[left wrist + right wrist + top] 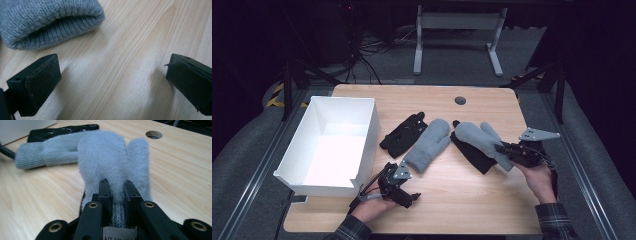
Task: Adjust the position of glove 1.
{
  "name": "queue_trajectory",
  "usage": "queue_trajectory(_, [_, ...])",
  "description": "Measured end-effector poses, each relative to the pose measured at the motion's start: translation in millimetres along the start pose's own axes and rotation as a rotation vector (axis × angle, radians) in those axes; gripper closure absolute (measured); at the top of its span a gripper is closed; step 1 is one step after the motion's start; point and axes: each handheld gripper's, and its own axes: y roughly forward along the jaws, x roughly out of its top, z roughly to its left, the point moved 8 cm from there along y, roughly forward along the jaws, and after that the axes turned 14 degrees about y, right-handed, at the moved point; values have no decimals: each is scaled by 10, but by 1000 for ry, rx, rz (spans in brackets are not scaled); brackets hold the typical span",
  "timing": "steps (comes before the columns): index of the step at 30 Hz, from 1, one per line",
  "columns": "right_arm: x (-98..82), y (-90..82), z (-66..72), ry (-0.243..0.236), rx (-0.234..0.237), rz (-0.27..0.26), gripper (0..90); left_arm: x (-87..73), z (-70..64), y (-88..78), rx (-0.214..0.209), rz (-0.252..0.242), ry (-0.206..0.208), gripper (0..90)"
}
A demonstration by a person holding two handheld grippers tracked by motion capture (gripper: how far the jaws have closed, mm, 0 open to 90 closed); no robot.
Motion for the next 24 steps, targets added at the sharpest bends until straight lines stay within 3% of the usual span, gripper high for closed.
queue_trajectory(13, [-276, -135, 347, -10, 78, 29, 801, 0, 0, 0, 0, 0, 0, 0])
queue_trajectory(24, [-542, -84, 605, -28, 122, 87, 798, 1, -1, 1, 1, 0, -1, 0])
